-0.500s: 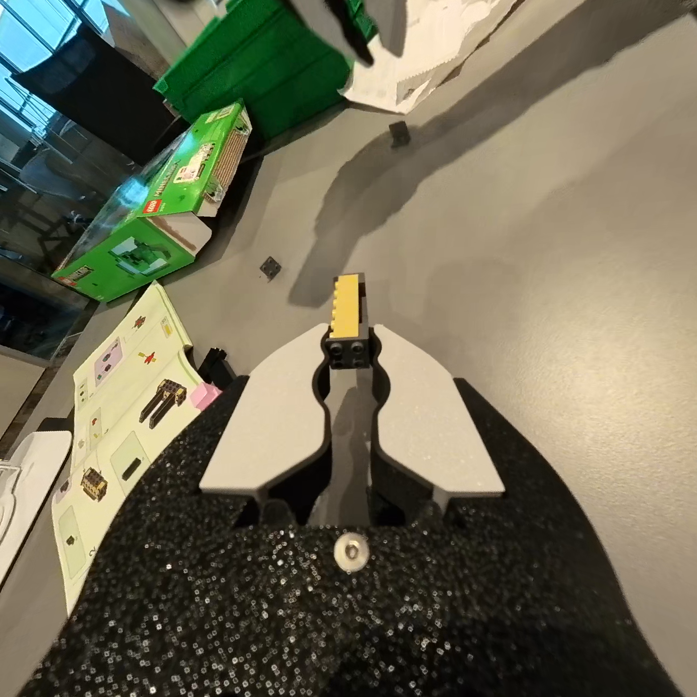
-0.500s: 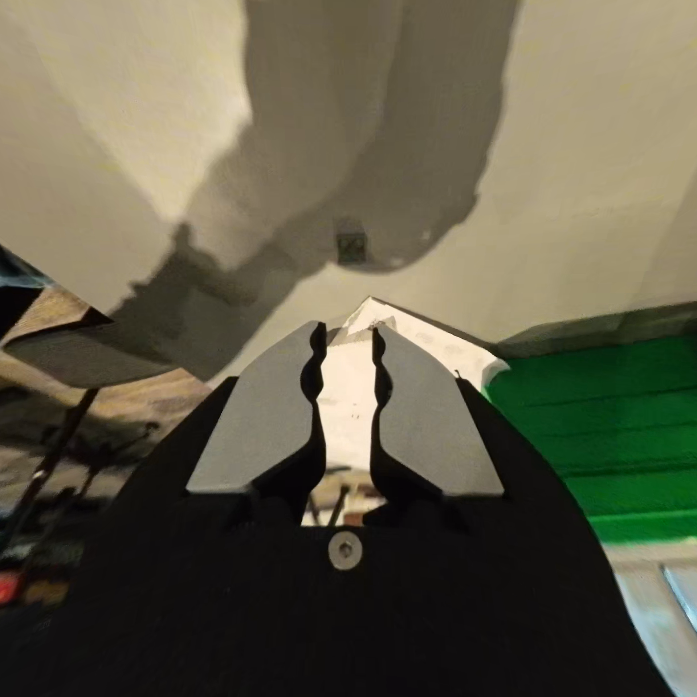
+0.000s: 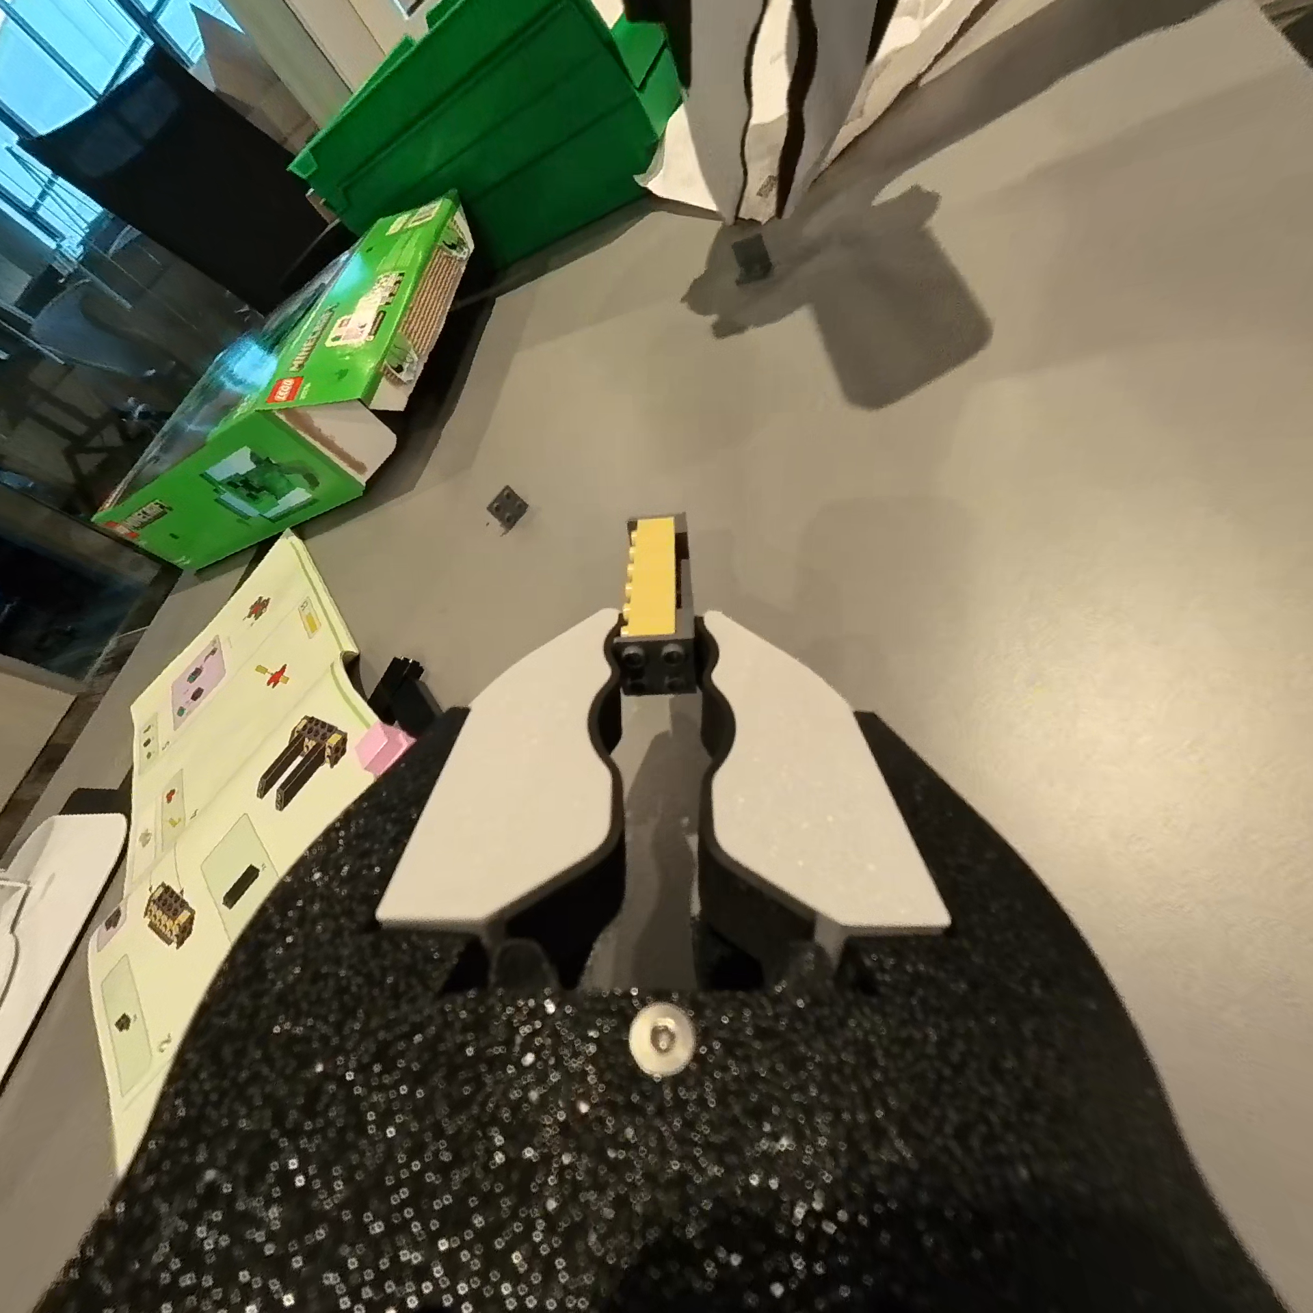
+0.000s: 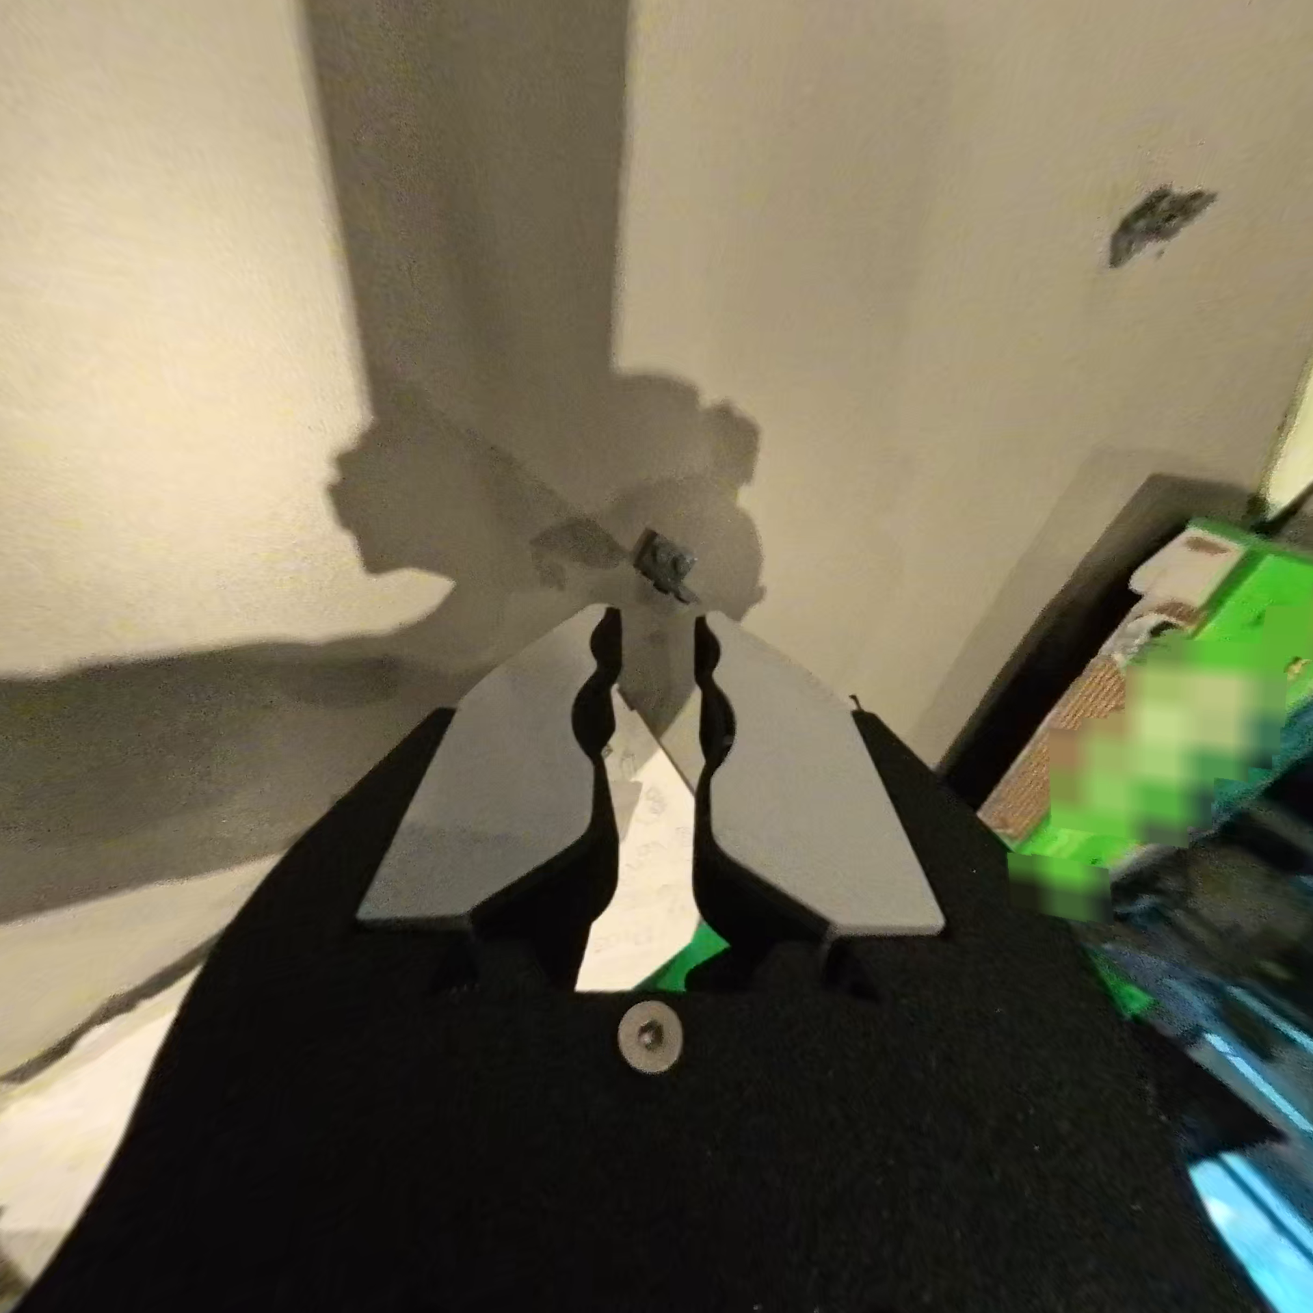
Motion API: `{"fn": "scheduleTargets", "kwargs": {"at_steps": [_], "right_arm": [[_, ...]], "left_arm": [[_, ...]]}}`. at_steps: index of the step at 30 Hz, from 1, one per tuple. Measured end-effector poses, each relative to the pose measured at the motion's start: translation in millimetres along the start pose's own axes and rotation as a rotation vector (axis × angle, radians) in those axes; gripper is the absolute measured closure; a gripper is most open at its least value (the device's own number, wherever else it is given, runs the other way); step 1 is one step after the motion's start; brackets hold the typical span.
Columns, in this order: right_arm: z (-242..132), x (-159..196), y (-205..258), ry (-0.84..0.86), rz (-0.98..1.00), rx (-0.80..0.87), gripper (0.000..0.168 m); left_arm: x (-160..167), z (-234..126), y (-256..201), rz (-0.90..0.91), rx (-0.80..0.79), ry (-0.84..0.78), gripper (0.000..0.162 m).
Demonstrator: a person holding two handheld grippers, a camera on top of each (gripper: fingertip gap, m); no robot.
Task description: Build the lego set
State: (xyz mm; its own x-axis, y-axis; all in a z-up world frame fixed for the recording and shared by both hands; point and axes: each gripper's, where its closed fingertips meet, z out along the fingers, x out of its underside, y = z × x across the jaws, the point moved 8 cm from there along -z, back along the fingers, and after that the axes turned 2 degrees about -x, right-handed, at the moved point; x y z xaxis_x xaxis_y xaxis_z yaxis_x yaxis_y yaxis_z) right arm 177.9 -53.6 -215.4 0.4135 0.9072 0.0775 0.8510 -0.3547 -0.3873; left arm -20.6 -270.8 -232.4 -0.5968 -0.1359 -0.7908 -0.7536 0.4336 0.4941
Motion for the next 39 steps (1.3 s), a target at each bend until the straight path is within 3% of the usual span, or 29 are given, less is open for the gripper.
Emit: {"fn": "scheduleTargets", "kwargs": {"at_steps": [27,33,39], "right_arm": [[12.7,-12.8,-11.9,0.198,-0.462,-0.031,0.153],[12.7,-10.2,-11.6,0.223,-0.489,-0.026,0.153],[9.6,-6.2,-14.5,0.189,-0.357,-0.070,0.158]], "left_arm": [[-0.2,0.1,-2.5,0.009,0.021,-0.001,0.145],[-0.5,-0.6,-2.7,0.011,0.021,-0.002,0.145],[-0.5,-0.4,-3.9,0.013,0.028,-0.001,0.145]]}}
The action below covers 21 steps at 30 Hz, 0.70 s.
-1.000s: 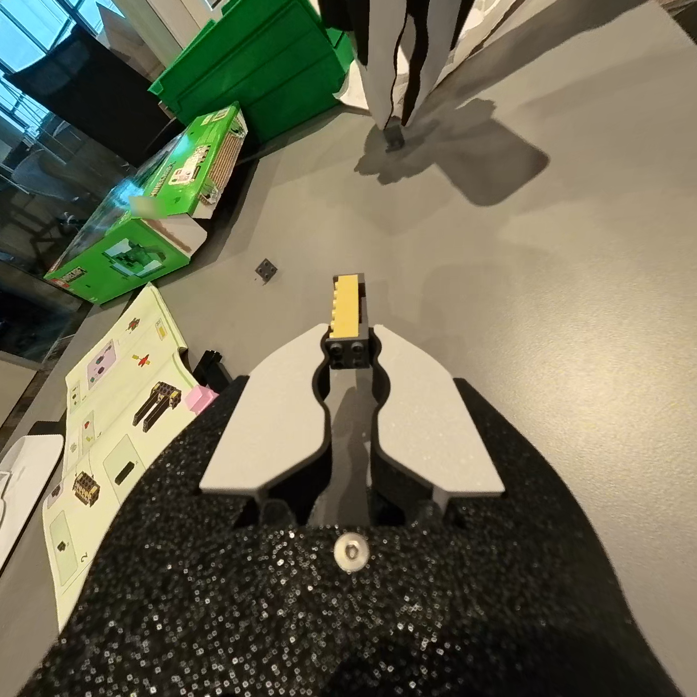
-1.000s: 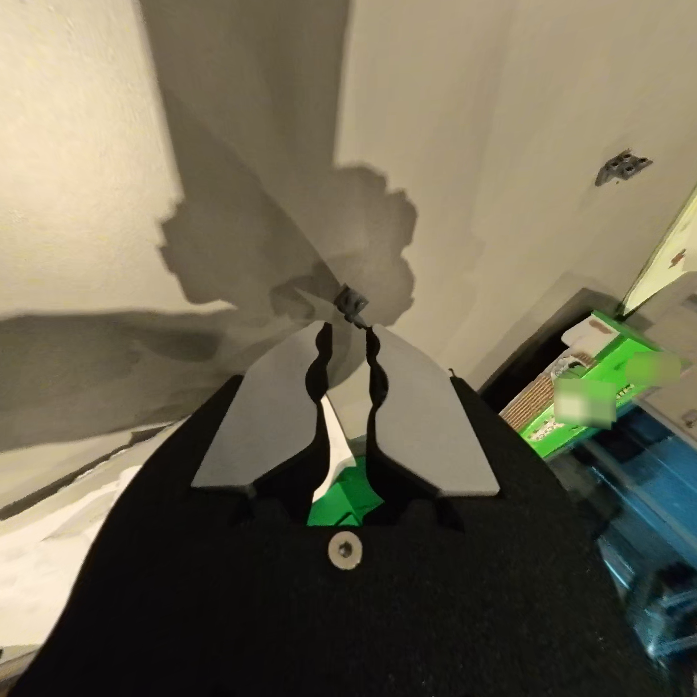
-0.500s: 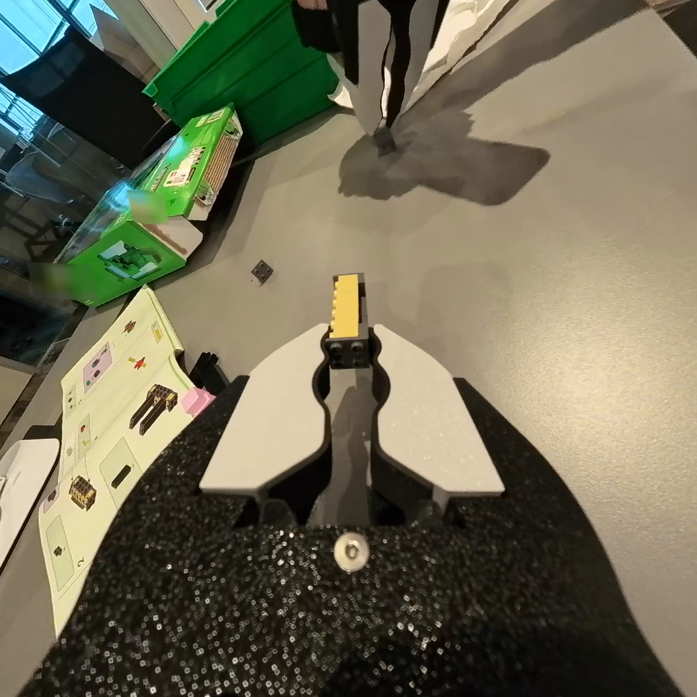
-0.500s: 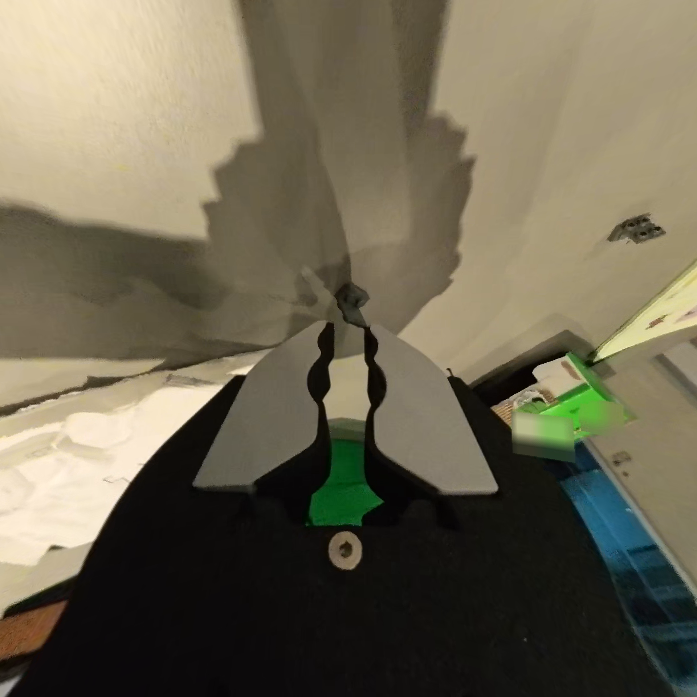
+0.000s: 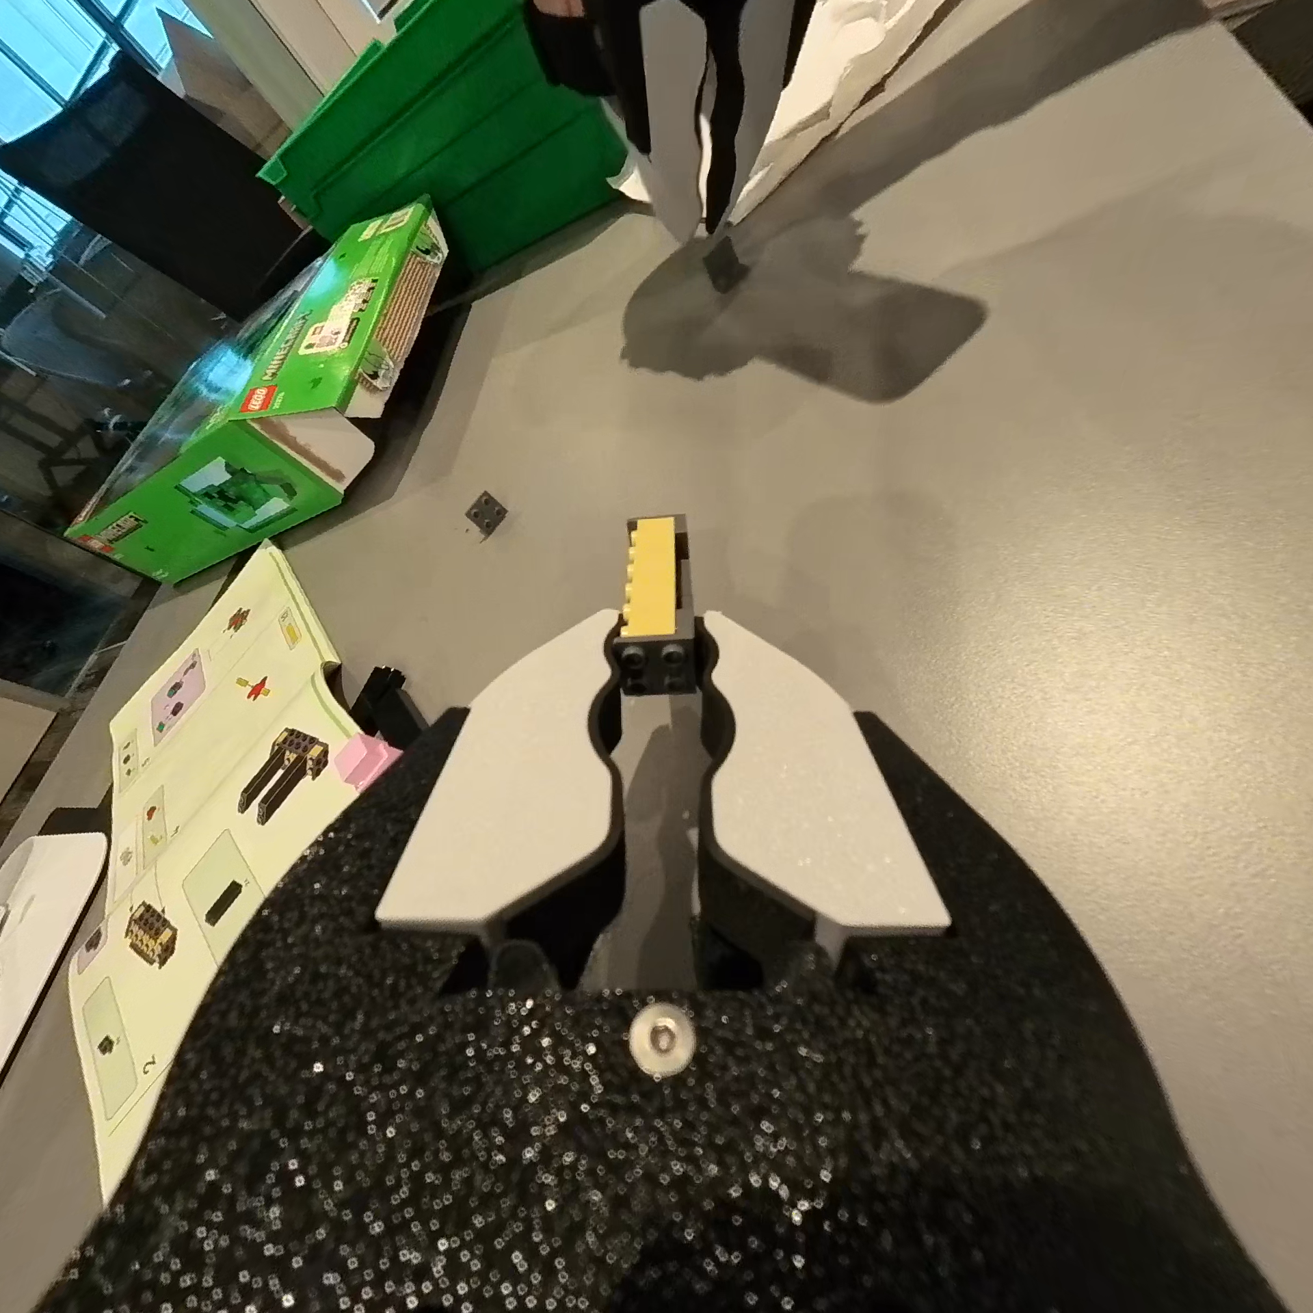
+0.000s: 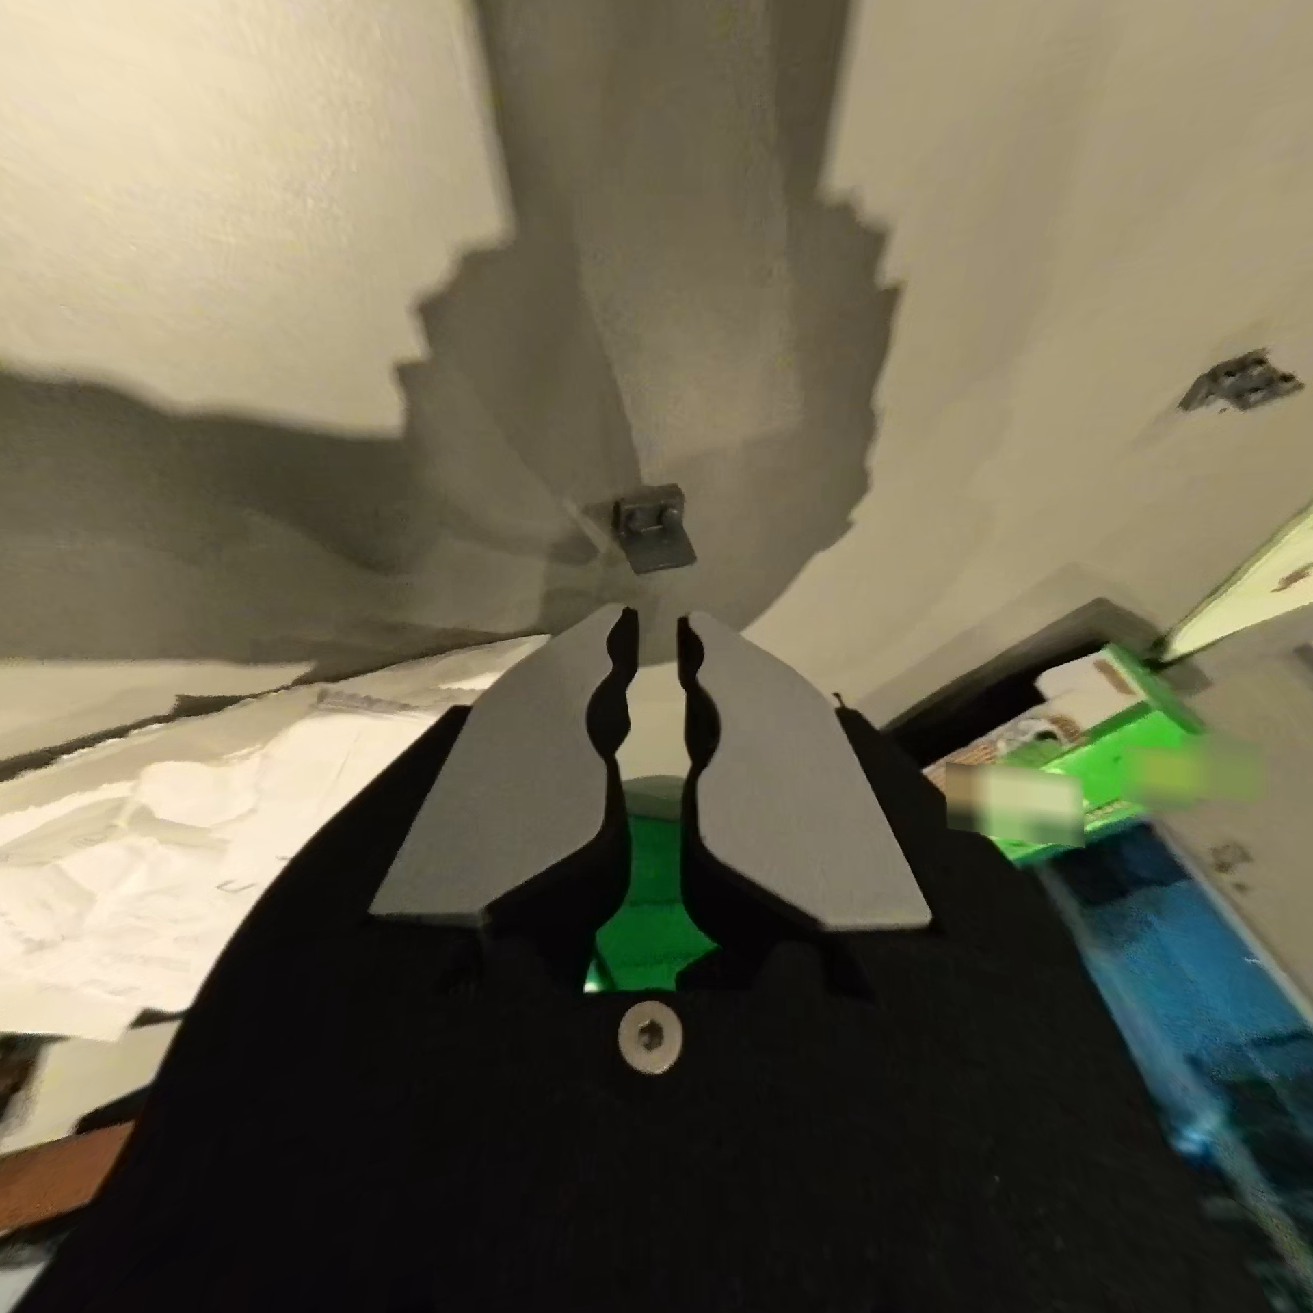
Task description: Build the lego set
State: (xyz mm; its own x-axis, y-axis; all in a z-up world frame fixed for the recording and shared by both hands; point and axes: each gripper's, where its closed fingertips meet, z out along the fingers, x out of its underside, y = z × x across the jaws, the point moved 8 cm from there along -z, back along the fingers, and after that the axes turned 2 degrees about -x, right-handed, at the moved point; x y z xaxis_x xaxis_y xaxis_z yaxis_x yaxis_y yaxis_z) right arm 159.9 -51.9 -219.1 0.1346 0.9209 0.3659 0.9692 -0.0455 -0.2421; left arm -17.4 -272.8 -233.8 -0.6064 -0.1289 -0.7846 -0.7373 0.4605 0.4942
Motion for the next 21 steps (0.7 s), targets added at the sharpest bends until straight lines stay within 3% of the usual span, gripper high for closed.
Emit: {"fn": "scheduleTargets", "kwargs": {"at_steps": [2,9,21], "right_arm": [[-0.7,0.3,0.2,-0.007,0.084,-0.054,0.168],[4.8,1.7,-1.2,-0.066,0.357,-0.078,0.168],[-1.3,-13.6,6.2,-0.477,0.785,-0.129,0.168]], "left_arm": [[0.0,0.0,-0.2,0.001,0.001,0.001,0.145],[0.0,0.5,-1.2,0.004,0.007,0.002,0.145],[-0.2,0.5,-1.2,0.007,0.006,0.002,0.145]]}}
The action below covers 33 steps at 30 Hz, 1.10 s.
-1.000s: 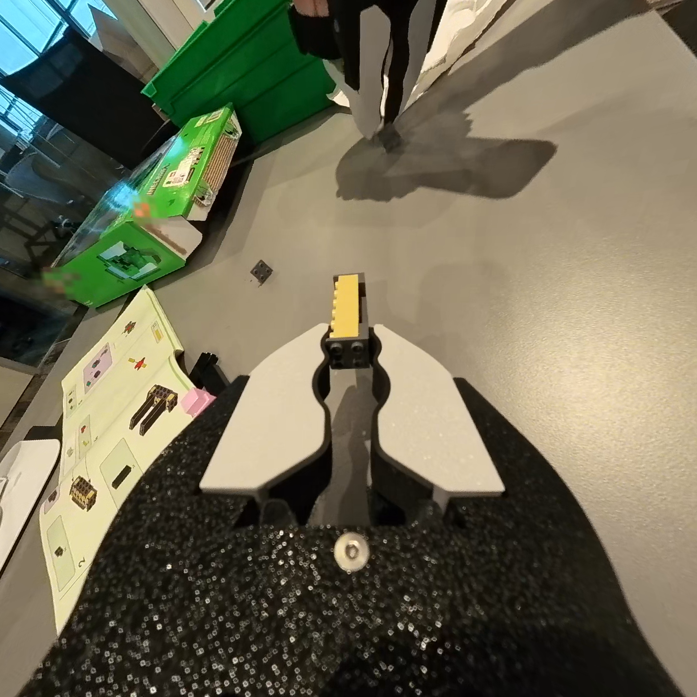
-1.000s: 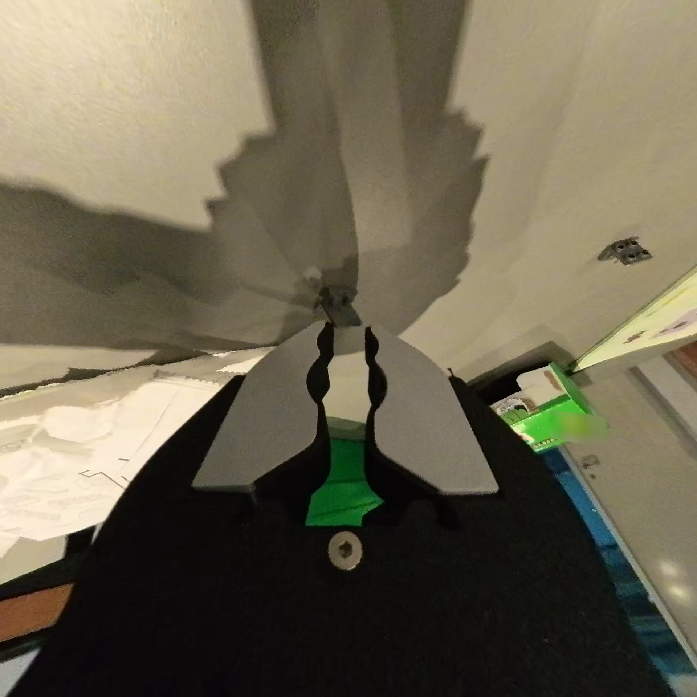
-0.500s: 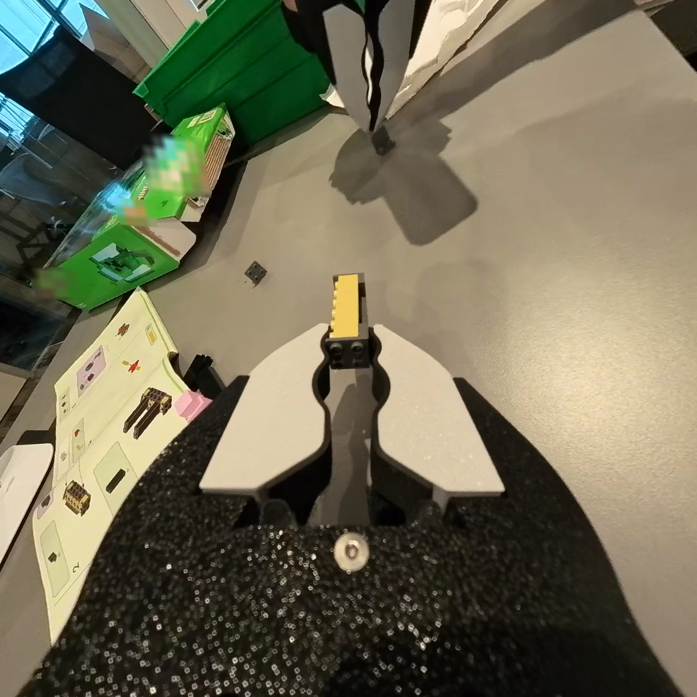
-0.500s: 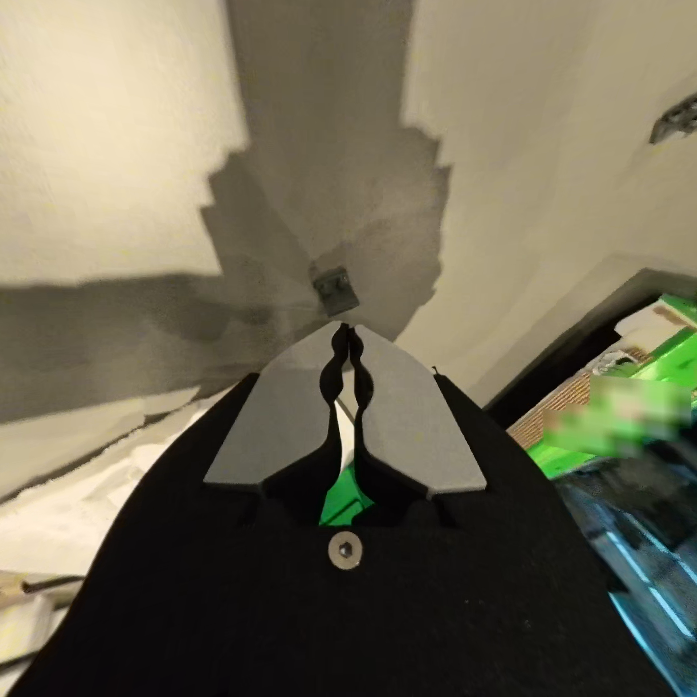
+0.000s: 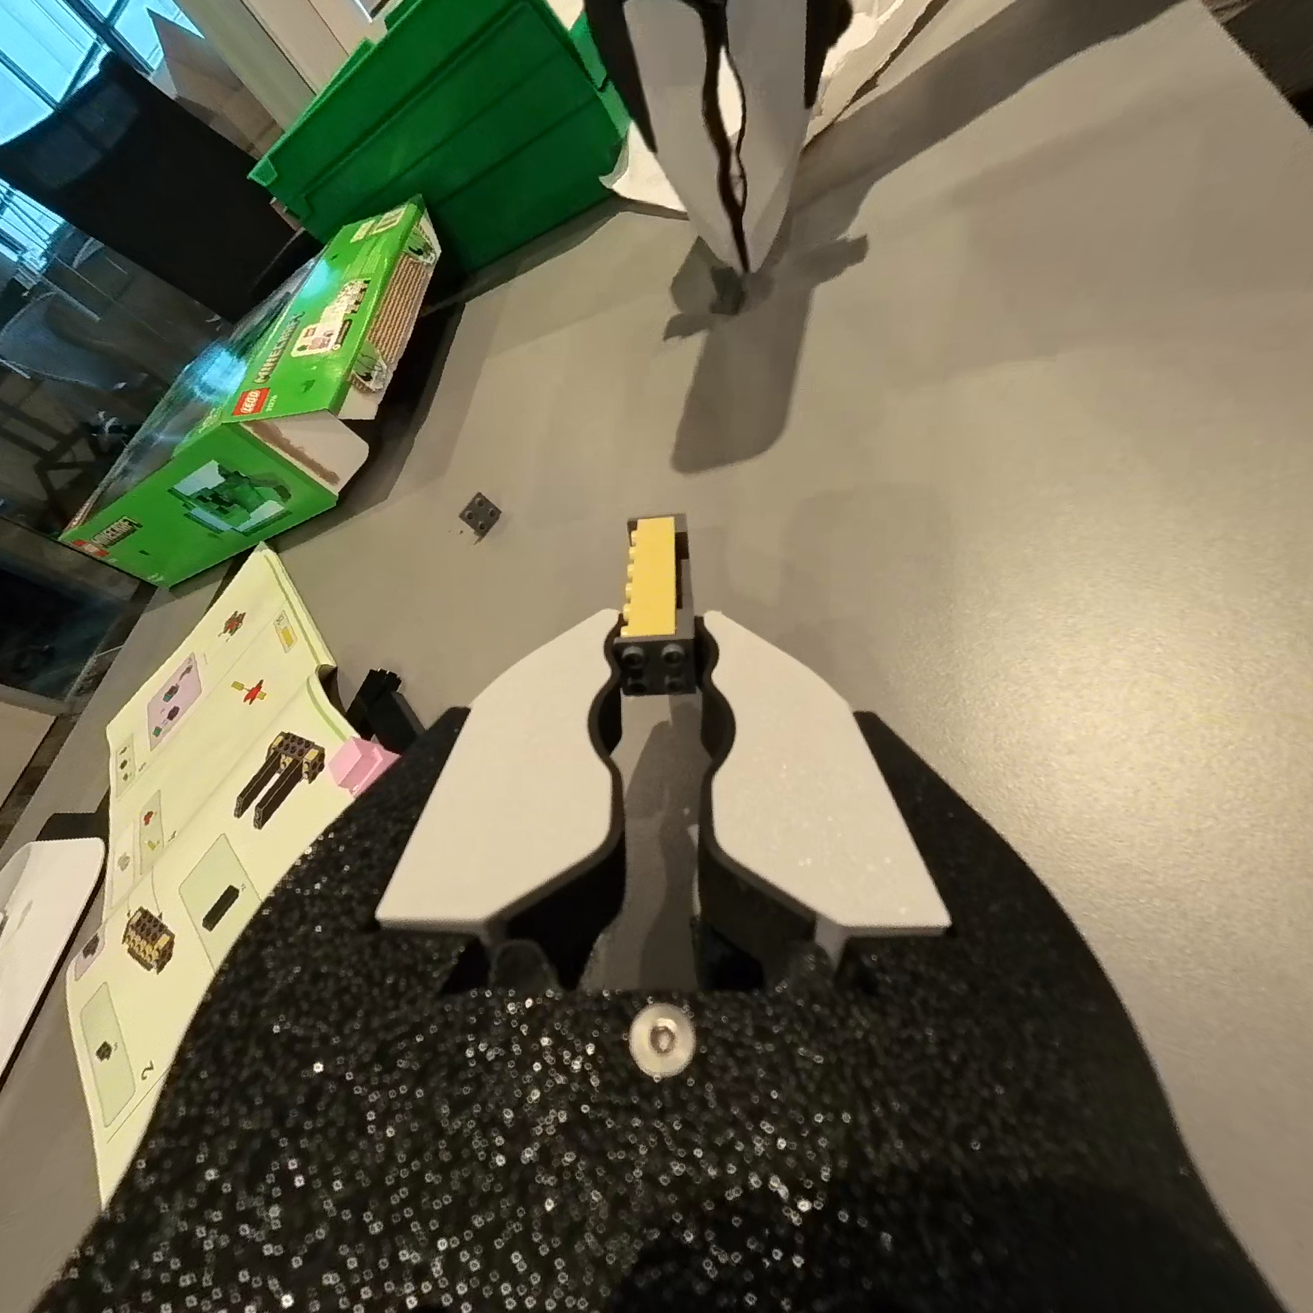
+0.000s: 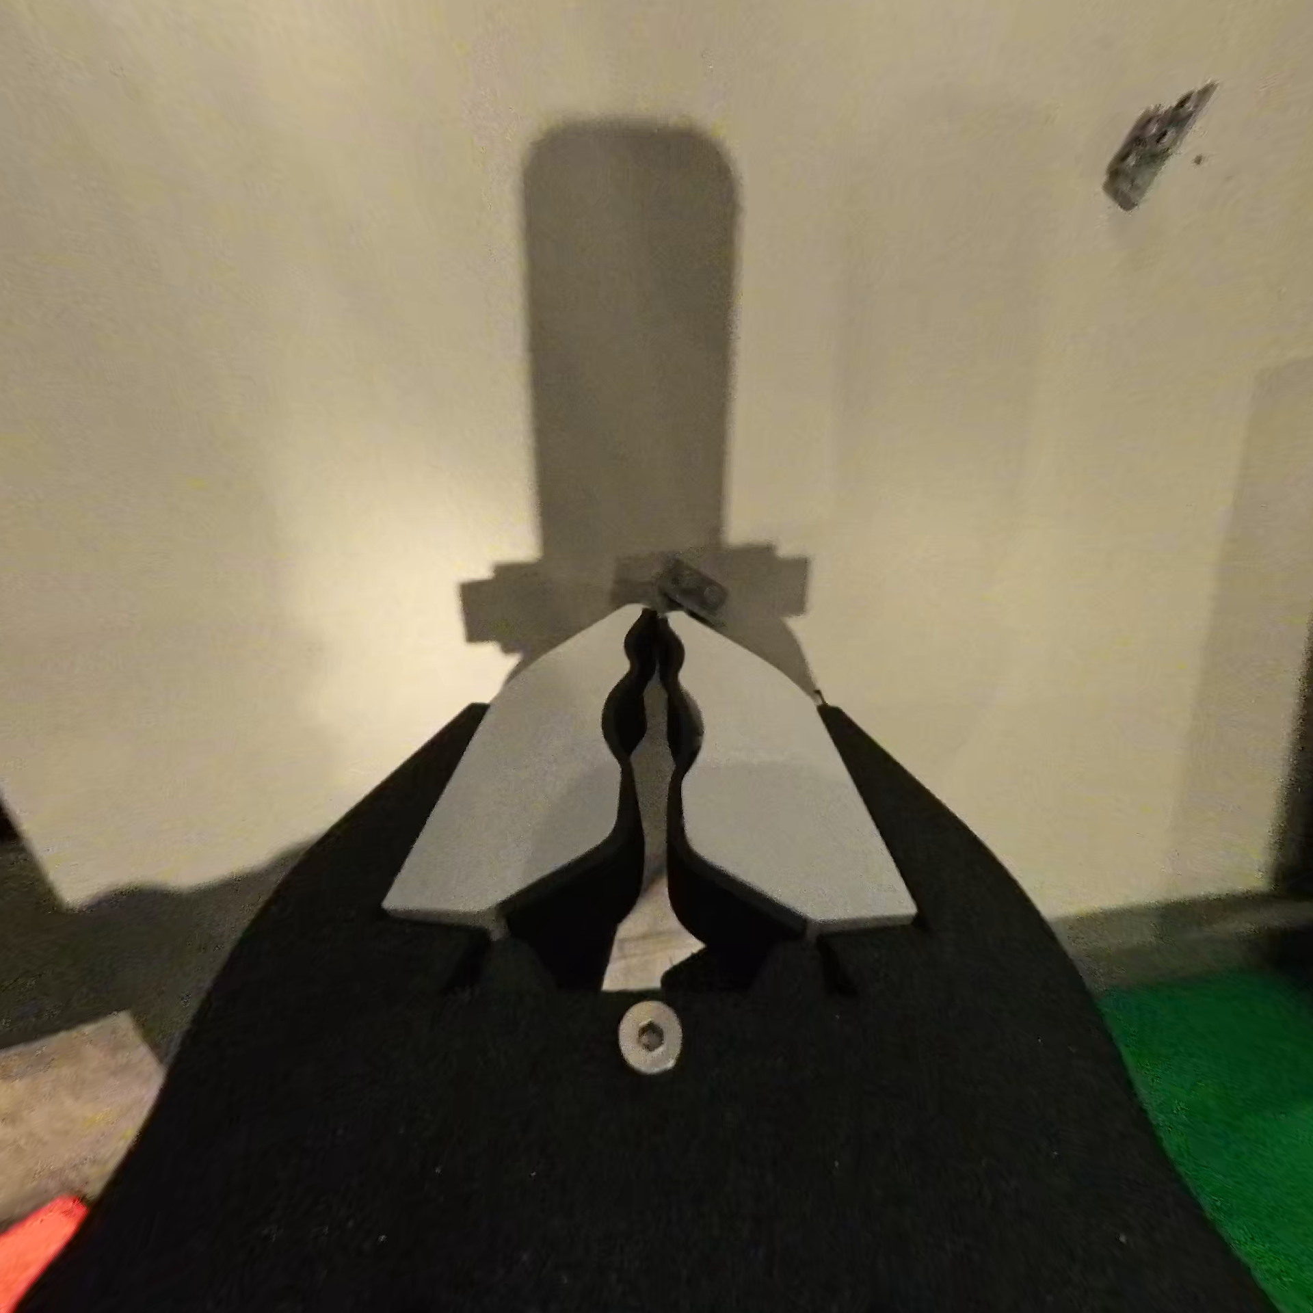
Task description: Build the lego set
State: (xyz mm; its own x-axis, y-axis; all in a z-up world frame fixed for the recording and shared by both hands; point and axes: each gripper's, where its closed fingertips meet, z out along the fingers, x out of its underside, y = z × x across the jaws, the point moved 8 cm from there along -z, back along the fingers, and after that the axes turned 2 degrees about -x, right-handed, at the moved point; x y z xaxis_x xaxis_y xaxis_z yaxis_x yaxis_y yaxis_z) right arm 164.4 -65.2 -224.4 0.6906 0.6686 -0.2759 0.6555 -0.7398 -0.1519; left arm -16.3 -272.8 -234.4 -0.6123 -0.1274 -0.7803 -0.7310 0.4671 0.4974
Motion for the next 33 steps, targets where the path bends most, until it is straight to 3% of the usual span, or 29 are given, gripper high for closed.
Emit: {"fn": "scheduleTargets", "kwargs": {"at_steps": [6,9,18,33], "right_arm": [[-20.1,4.8,-4.2,-0.213,0.036,-0.022,0.157],[-20.4,8.5,-4.4,-0.132,-0.074,-0.009,0.147],[-6.1,-3.6,-1.2,0.100,-0.377,0.037,0.147],[0.2,-14.3,-4.7,0.221,-0.583,0.043,0.153]], "left_arm": [[-0.2,0.2,-0.3,-0.002,0.003,-0.003,0.145],[0.0,0.6,-0.9,0.002,0.005,-0.001,0.145],[-0.5,0.1,-0.8,0.007,0.006,-0.004,0.145],[-2.5,-1.0,-3.0,0.017,0.012,-0.009,0.145]]}}
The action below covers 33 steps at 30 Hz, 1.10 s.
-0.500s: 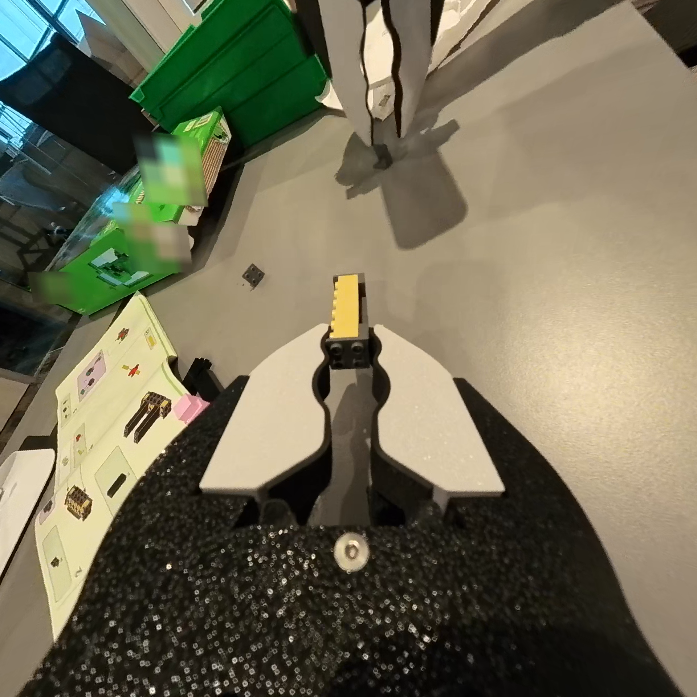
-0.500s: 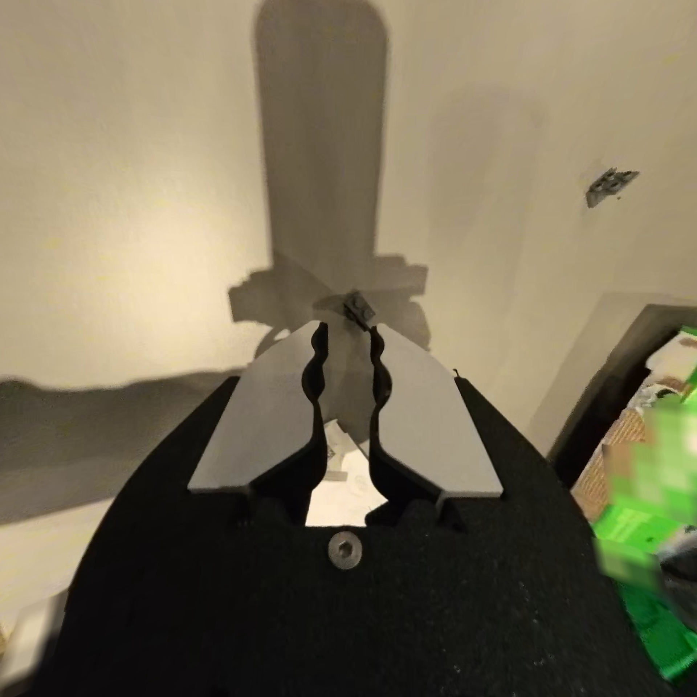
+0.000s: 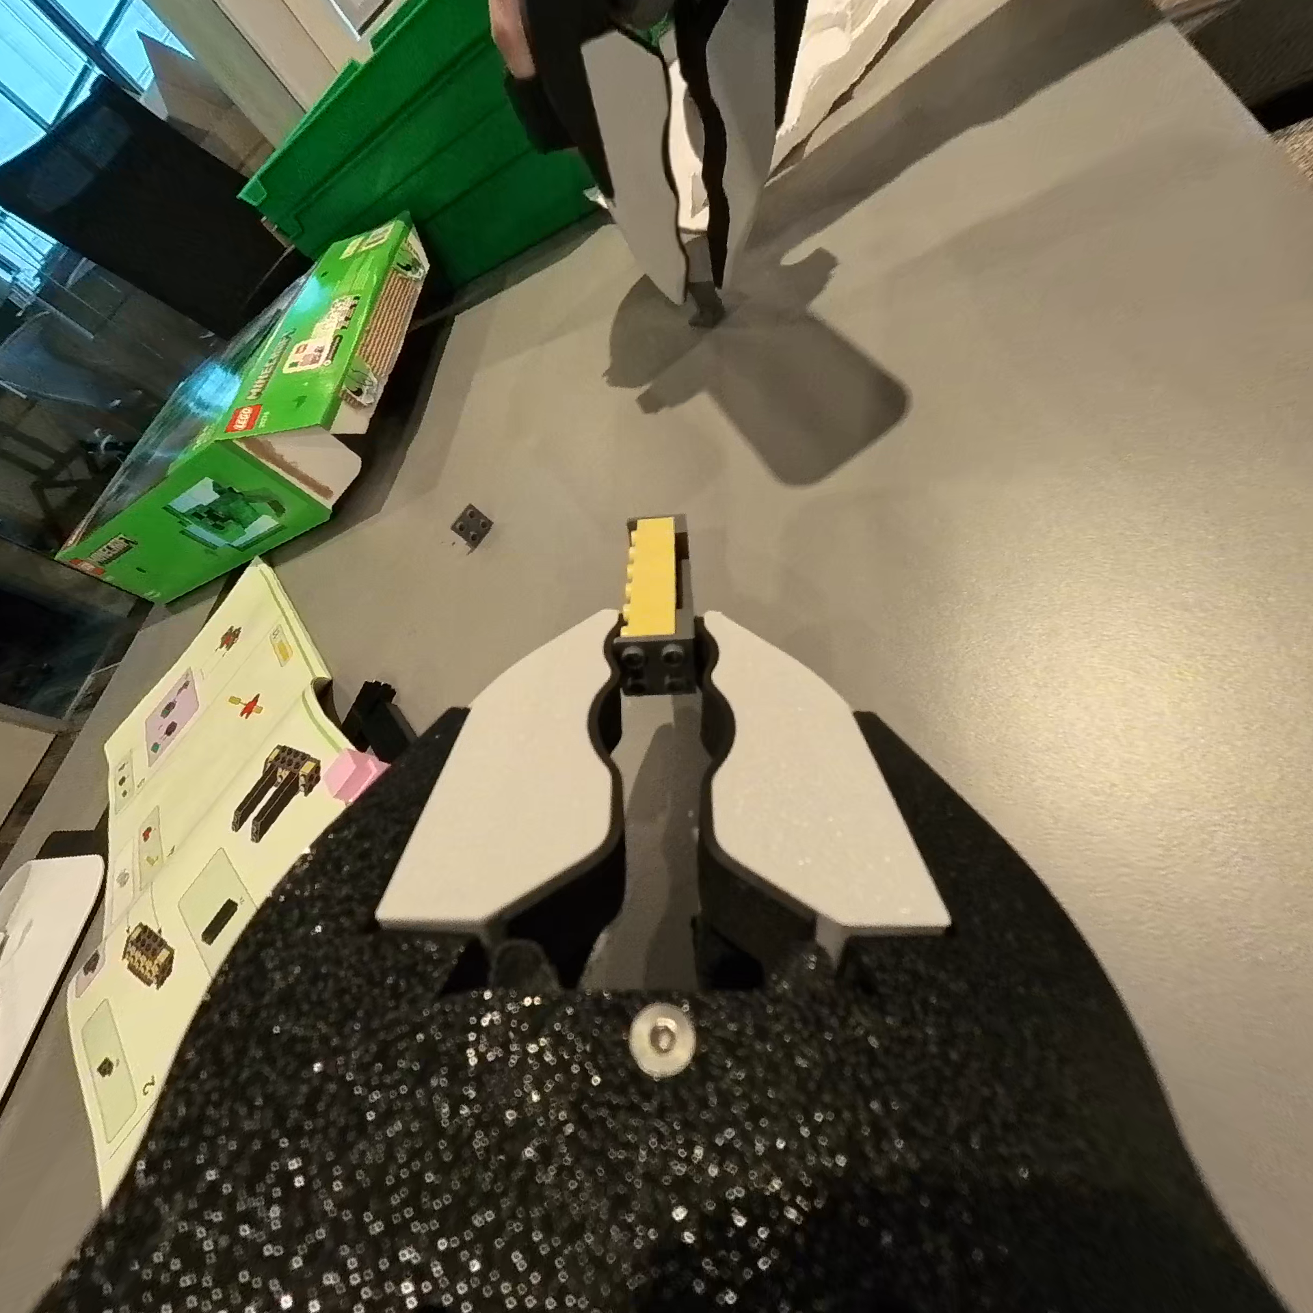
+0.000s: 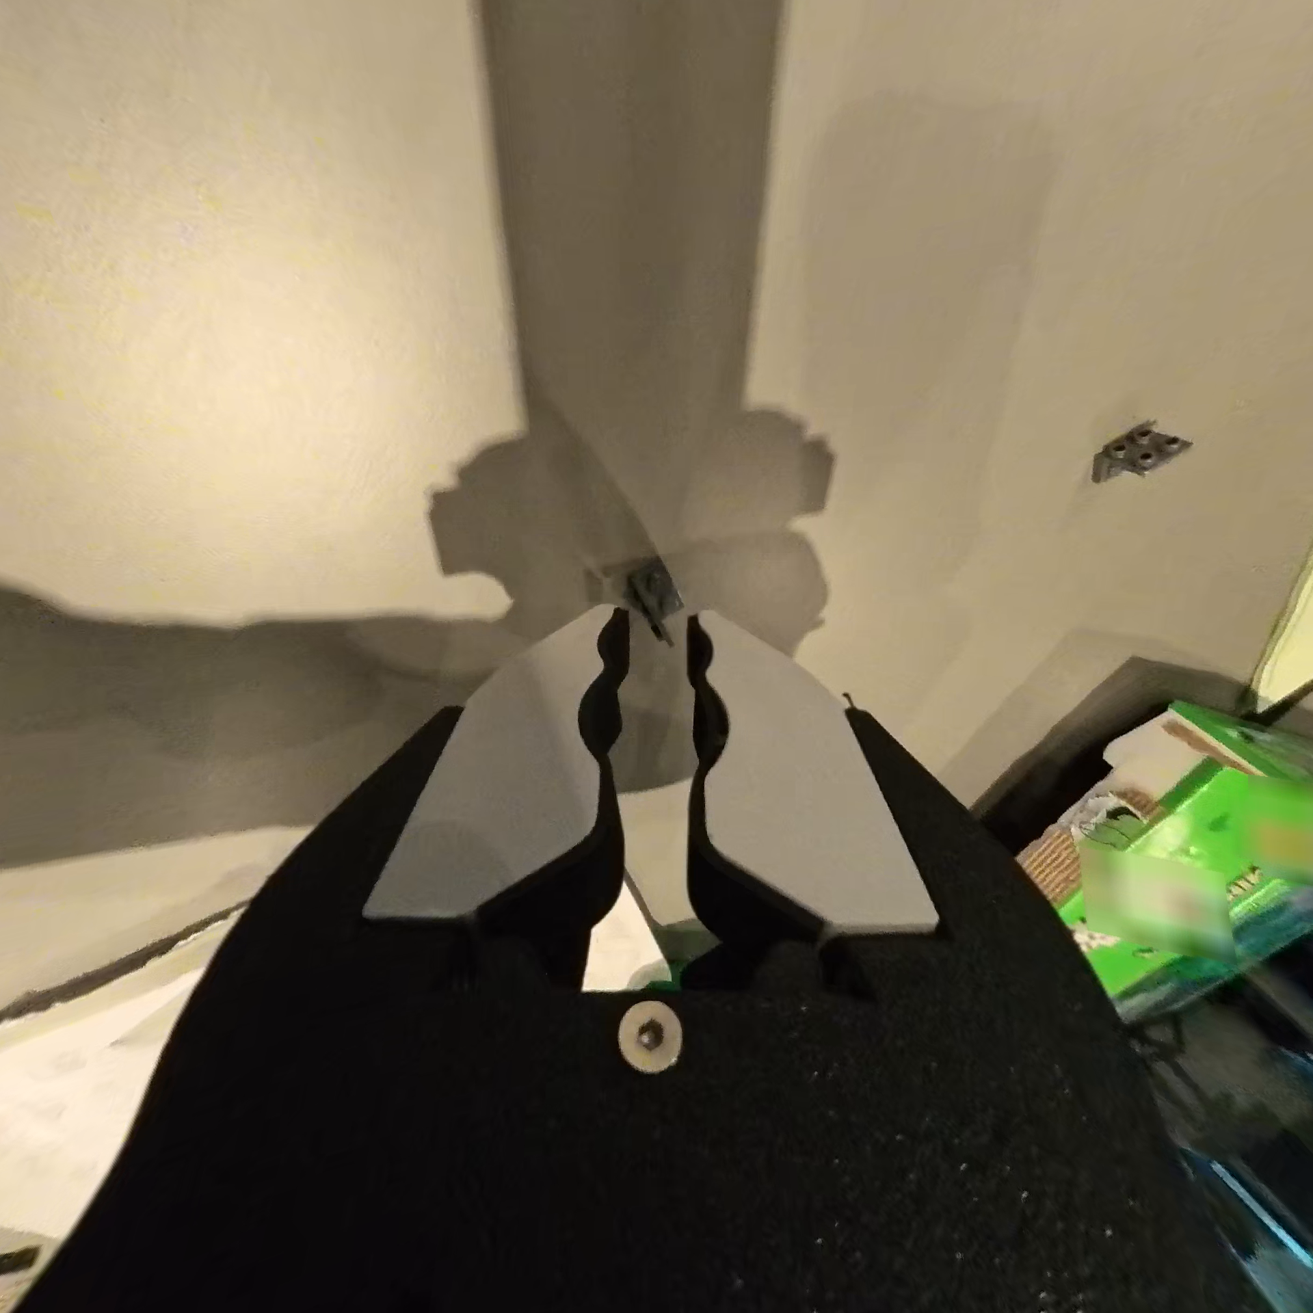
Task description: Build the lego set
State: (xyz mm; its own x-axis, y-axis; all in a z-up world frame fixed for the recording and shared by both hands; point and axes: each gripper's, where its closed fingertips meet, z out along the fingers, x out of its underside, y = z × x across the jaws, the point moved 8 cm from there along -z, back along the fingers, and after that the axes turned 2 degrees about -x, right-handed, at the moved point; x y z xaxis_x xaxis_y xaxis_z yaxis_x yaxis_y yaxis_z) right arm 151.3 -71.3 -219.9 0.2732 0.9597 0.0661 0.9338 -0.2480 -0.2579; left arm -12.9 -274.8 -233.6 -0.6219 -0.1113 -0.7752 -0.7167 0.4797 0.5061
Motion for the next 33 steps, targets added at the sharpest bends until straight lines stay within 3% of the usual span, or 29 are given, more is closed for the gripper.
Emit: {"fn": "scheduleTargets", "kwargs": {"at_steps": [2,5,9,15,19,25,33], "right_arm": [[1.7,-0.7,0.6,0.007,-0.005,-0.016,0.165],[-0.7,-2.5,-1.9,-0.016,0.068,-0.073,0.165],[-17.5,-10.7,-17.1,-0.166,0.274,-0.203,0.165],[-43.8,-56.3,-59.7,-0.520,0.585,-0.654,0.165],[-42.9,-91.6,-83.8,-0.646,0.626,-0.908,0.165],[-32.6,-122.0,-103.9,-0.688,0.603,-1.042,0.165],[-24.2,-125.1,-111.8,-0.666,0.623,-1.197,0.165]], "left_arm": [[-0.3,-0.1,-0.2,0.002,-0.001,-0.001,0.145],[-0.5,-0.3,0.1,-0.002,0.000,-0.005,0.145],[-1.0,-0.1,-0.7,-0.004,0.008,-0.015,0.145],[-4.7,-0.5,-4.9,0.014,0.035,-0.047,0.145],[-6.1,-0.7,-6.3,-0.022,0.076,-0.080,0.145],[-8.9,-4.4,-1.4,-0.153,0.137,-0.141,0.145],[-11.7,-6.1,-0.6,-0.223,0.192,-0.176,0.145]]}}
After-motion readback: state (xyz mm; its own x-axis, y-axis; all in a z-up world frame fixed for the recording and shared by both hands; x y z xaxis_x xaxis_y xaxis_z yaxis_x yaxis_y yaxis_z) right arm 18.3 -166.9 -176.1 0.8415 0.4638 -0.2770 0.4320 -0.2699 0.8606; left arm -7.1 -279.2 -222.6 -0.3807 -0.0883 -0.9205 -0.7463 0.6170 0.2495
